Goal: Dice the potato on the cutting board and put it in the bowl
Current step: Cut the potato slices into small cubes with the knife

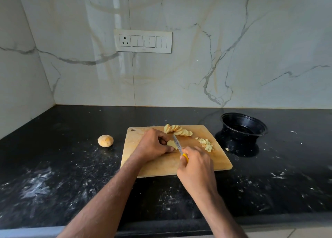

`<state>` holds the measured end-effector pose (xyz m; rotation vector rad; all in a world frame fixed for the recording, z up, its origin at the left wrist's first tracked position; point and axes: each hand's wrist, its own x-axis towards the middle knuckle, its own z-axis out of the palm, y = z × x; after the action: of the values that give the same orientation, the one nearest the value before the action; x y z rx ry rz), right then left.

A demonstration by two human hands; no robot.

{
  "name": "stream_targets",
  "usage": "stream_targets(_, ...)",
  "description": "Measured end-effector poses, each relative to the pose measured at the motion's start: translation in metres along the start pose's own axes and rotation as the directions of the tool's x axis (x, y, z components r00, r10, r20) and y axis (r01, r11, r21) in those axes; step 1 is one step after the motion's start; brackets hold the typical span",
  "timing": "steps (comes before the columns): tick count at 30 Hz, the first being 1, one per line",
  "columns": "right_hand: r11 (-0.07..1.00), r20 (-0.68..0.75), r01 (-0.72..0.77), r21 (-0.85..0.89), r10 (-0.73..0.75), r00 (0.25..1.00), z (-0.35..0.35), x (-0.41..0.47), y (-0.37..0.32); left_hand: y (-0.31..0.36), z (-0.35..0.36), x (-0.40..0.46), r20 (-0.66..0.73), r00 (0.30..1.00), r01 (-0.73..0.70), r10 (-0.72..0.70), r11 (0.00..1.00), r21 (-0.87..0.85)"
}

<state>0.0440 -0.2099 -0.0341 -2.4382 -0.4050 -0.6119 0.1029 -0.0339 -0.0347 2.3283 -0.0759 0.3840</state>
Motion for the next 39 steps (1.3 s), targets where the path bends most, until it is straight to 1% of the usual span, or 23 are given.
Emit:
stream_targets(5,1.0,0.043,0.004,-0.027,-0.003,0.999,0.009,-0.002,-0.003,-0.003,0.0,0.001,-0.004,1.0,-0.026,0.026,1.0,-0.016)
stream_targets(13,0.998,0.071,0.018,-0.062,-0.014,0.997,0.01,-0.002,-0.003,0.0,-0.002,0.0,0.006,1.0,0.027,-0.027,0.997,-0.077)
stream_targets(18,0.998,0.097,0.04,-0.041,-0.035,0.995,0.009,0.003,0.002,0.002,-0.004,0.0,0.044,0.999,0.023,-0.02,0.997,-0.071)
stream_targets(25,0.996,0.095,0.027,-0.083,-0.019,0.995,0.017,0.009,-0.005,0.003,-0.004,0.002,0.061,0.997,0.049,-0.044,0.996,-0.072)
stream_targets(32,0.996,0.146,0.05,-0.078,-0.038,0.989,0.02,0.019,-0.009,0.005,-0.005,0.001,0.069,0.996,0.061,-0.057,0.996,-0.071)
stream_targets(39,0.995,0.126,0.07,-0.069,-0.06,0.99,0.009,-0.004,0.0,0.006,-0.006,-0.002,0.05,0.997,0.067,-0.062,0.991,-0.113)
